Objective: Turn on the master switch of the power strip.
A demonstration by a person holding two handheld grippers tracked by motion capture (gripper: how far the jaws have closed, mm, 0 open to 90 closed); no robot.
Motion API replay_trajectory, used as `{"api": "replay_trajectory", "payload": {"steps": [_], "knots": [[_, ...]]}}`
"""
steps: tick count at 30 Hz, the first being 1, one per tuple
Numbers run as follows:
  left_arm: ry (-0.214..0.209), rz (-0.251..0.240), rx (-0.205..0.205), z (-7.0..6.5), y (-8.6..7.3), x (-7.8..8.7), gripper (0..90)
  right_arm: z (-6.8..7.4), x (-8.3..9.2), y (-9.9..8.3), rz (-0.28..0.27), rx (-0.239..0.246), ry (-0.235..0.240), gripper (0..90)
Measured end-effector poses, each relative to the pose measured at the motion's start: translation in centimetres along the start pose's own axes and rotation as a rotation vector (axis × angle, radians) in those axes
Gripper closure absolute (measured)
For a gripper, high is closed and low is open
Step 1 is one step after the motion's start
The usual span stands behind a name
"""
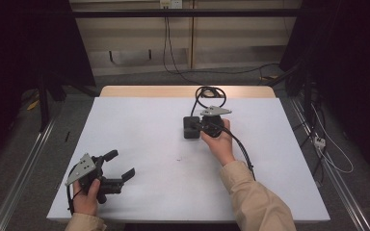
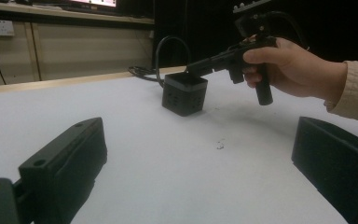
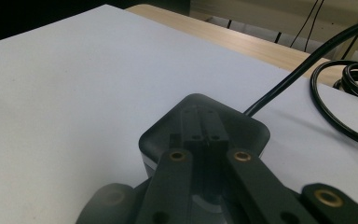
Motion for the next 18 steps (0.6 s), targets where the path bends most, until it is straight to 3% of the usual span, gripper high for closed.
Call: {"api": "replay_trajectory", "payload": {"steps": [18], "knots": [[0.000, 0.005, 0.006, -0.03, -0.11, -0.03, 2.8, 0.06, -0.01, -0.10, -0.002, 0.003, -0.008, 90.0]]}}
Point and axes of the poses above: each handheld gripper's, and its own axes: x roughly backward along the jaws, y roughly out of its top, z roughly to its left, the point moved 5 cm from there along -x, roughly forward along the jaws, and after that the axes turned 1 degree about -z, right-handed, at the moved point
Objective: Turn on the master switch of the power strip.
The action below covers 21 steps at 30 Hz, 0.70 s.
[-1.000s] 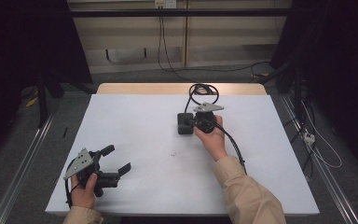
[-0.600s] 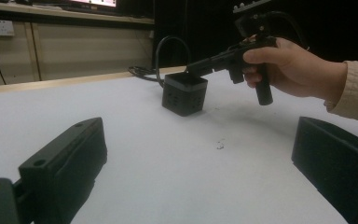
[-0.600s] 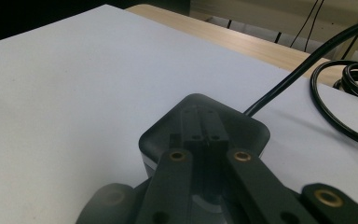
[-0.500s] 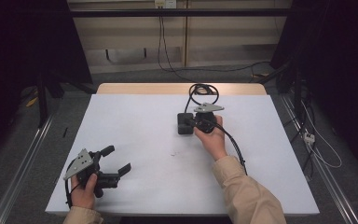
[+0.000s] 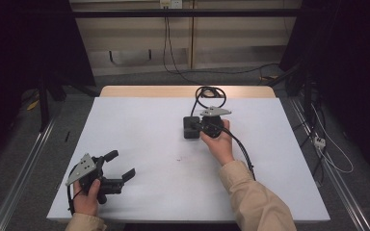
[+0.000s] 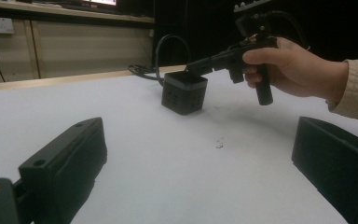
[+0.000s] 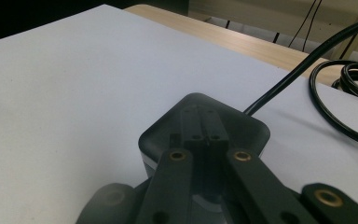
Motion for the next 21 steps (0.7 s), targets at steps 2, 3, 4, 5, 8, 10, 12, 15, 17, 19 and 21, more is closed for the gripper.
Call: {"api": "replay_trajectory", "payload": {"steps": [2, 3, 4, 5, 8, 10, 12, 15, 17, 19, 21], "knots": [[0.000, -0.005, -0.001, -0.05, 0.02, -0.04, 2.8, 0.07, 0.00, 0.01, 0.003, 0.007, -0.004, 90.0], [-0.001, -0.005, -0.001, -0.07, 0.03, -0.03, 2.8, 0.08, 0.00, 0.02, 0.004, 0.008, -0.005, 90.0], [-0.001, -0.006, -0.002, -0.08, 0.04, -0.02, 2.8, 0.09, 0.00, 0.02, 0.004, 0.008, -0.005, 90.0], [-0.001, -0.006, -0.002, -0.08, 0.04, -0.01, 2.8, 0.08, 0.00, 0.01, 0.003, 0.007, -0.005, 90.0], [-0.001, -0.006, 0.002, -0.04, 0.01, 0.02, 2.8, 0.10, -0.01, 0.02, 0.005, 0.011, -0.007, 90.0], [0.002, -0.001, 0.001, 0.01, 0.01, 0.09, 2.8, 0.15, -0.03, 0.03, 0.004, 0.017, -0.011, 90.0], [0.003, -0.001, 0.001, 0.01, 0.01, 0.09, 2.7, 0.12, -0.02, 0.00, 0.005, 0.010, -0.009, 90.0], [0.003, -0.007, 0.001, -0.04, 0.03, 0.07, 2.8, 0.10, -0.02, 0.01, 0.007, 0.008, -0.008, 90.0], [0.003, -0.007, 0.001, -0.05, 0.03, 0.07, 2.8, 0.18, -0.06, -0.01, 0.010, 0.017, -0.015, 90.0], [0.002, -0.007, 0.001, -0.07, 0.04, 0.09, 2.8, 0.20, -0.08, 0.05, 0.016, 0.018, -0.019, 90.0], [0.003, -0.010, 0.003, -0.08, 0.08, 0.13, 2.8, 0.08, -0.07, 0.04, 0.015, 0.006, -0.006, 90.0]]}}
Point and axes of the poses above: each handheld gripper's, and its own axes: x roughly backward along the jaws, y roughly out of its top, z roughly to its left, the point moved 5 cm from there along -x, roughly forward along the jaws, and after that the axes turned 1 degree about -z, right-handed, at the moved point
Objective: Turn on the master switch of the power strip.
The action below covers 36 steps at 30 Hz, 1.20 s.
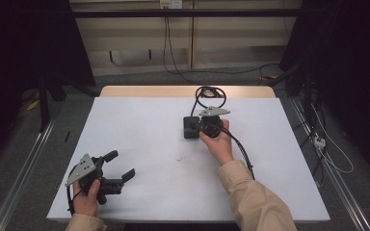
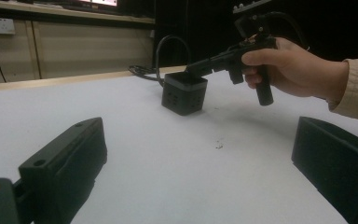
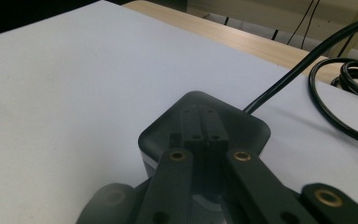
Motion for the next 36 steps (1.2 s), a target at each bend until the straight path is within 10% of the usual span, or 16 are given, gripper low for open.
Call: {"api": "replay_trajectory", "payload": {"steps": [36], "knots": [[0.006, 0.001, -0.004, 0.42, 0.01, -0.08, 2.8, -0.05, 0.23, 0.19, -0.013, 0.005, -0.002, 90.0]]}}
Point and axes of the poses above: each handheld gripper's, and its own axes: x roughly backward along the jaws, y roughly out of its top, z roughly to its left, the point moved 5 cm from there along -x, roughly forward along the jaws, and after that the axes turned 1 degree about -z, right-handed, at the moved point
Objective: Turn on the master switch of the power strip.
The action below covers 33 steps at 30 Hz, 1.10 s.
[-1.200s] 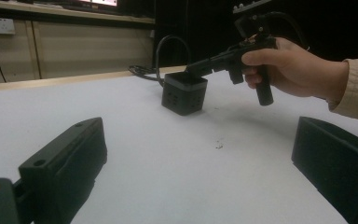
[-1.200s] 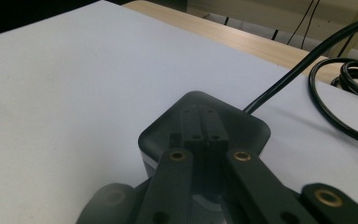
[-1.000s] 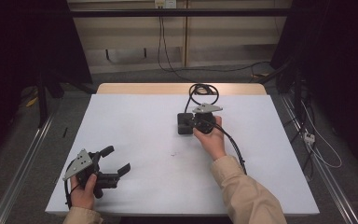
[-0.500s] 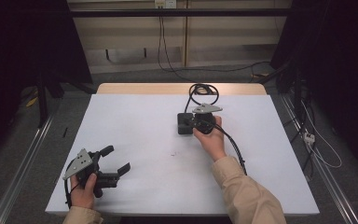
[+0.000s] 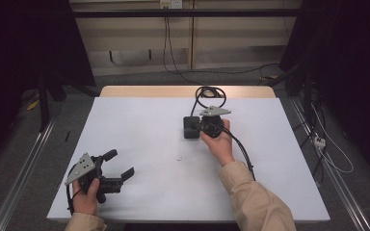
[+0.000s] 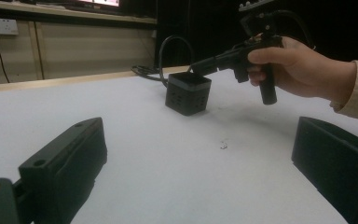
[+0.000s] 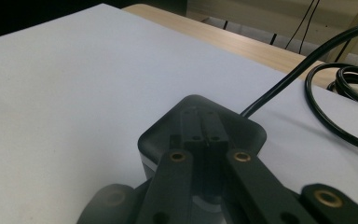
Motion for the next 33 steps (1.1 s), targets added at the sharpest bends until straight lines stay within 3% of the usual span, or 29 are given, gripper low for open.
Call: {"api": "replay_trajectory", "payload": {"steps": [8, 10, 15, 23, 29, 33], "knots": [[0.004, 0.000, -0.001, 0.0, 0.0, 0.1, 2.7, 0.2, 0.7, 0.6, -0.033, -0.024, 0.018, 89.1], [0.005, 0.002, -0.002, 0.0, 0.0, 0.2, 2.8, 0.3, 0.8, 0.7, -0.035, -0.033, 0.016, 81.3], [0.005, 0.001, 0.000, 0.0, 0.0, 0.3, 2.8, 0.7, 0.8, 0.8, -0.034, -0.039, 0.027, 76.4], [0.007, -0.001, 0.004, 0.0, 0.0, 0.2, 2.7, 1.0, 1.1, 0.6, -0.018, -0.049, 0.039, 56.3], [0.002, 0.003, 0.000, 0.0, 0.0, 0.1, 2.8, 1.3, 1.9, 0.4, -0.016, -0.045, 0.048, 39.7], [0.000, 0.004, 0.000, 0.0, 0.0, 0.0, 2.8, 1.4, 2.7, 0.1, -0.020, -0.043, 0.059, 34.6]]}}
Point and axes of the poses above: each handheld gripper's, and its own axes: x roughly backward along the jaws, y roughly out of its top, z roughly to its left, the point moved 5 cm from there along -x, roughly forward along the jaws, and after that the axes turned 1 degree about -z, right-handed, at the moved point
